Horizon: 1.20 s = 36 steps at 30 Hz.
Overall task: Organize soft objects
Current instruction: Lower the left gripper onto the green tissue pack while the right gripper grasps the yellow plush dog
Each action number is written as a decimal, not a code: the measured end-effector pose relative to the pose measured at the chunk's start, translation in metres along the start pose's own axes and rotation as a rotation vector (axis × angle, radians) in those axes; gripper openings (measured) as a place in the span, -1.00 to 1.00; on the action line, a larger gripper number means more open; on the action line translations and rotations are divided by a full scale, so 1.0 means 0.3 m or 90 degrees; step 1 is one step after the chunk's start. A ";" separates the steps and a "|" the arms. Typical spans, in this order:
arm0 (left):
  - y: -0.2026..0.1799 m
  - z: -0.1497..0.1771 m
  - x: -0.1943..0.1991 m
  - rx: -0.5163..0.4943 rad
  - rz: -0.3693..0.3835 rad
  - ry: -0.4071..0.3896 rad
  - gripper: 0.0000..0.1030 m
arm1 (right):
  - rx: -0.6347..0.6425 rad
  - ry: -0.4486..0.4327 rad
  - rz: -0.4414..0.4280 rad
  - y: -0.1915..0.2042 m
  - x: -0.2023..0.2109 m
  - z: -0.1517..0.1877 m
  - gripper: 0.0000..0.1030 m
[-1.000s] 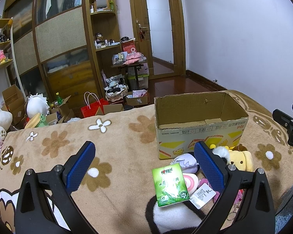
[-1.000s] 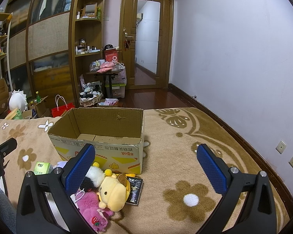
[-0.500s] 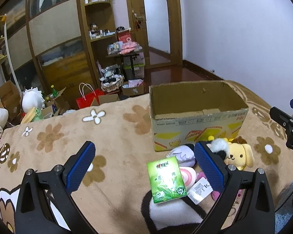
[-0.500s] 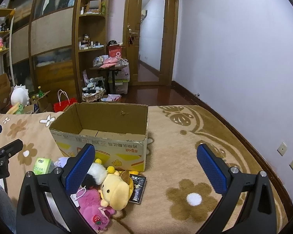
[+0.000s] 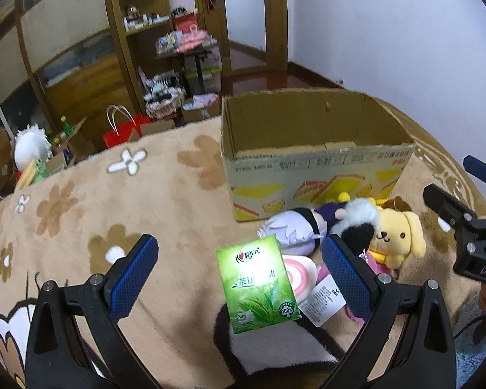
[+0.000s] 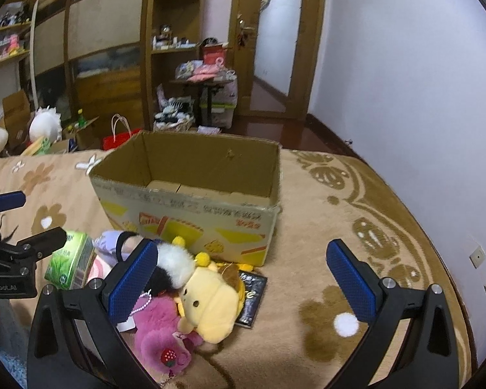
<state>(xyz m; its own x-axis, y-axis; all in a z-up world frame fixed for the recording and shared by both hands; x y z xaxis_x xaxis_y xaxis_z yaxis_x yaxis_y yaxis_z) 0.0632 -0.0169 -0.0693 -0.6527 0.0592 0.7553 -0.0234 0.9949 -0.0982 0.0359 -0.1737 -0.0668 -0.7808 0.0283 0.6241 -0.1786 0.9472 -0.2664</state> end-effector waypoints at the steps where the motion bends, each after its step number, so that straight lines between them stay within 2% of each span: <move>1: 0.000 0.003 -0.013 0.003 0.000 0.009 0.95 | 0.003 0.005 -0.006 0.007 -0.011 0.002 1.00; 12: 0.008 0.034 -0.154 0.020 0.002 0.121 0.95 | 0.041 0.061 -0.054 0.092 -0.123 0.025 1.00; 21: 0.016 0.055 -0.203 0.030 0.007 0.167 0.93 | 0.039 0.099 -0.070 0.104 -0.181 0.051 1.00; 26: 0.018 0.063 -0.217 0.033 0.011 0.184 0.72 | 0.049 0.109 -0.076 0.114 -0.197 0.061 1.00; 30: 0.013 0.072 -0.218 0.038 0.031 0.200 0.41 | 0.059 0.122 -0.077 0.120 -0.201 0.063 0.99; 31: 0.012 0.073 -0.217 0.036 0.034 0.200 0.31 | 0.062 0.126 -0.081 0.123 -0.202 0.064 0.88; 33: 0.008 0.076 -0.215 0.034 0.038 0.202 0.20 | 0.061 0.140 -0.101 0.128 -0.210 0.072 0.81; 36: 0.008 0.077 -0.210 0.037 0.037 0.199 0.10 | 0.058 0.155 -0.125 0.136 -0.222 0.083 0.62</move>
<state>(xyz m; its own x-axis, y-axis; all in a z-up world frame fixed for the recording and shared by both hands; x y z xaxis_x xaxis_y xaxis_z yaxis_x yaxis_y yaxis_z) 0.0868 -0.0201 -0.1322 -0.3902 0.1474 0.9088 -0.0414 0.9833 -0.1773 0.0658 -0.1449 -0.1375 -0.5618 -0.0655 0.8247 -0.3723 0.9102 -0.1814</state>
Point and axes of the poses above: each gripper's, at about its wrist camera, not at the fingertips, and x roughly against the way its jaws point, y to its left, z to its underside, the point moved 3 cm from there along -x, roughly the way its jaws point, and after that the axes turned 13 degrees about x, right-handed, at the moved point
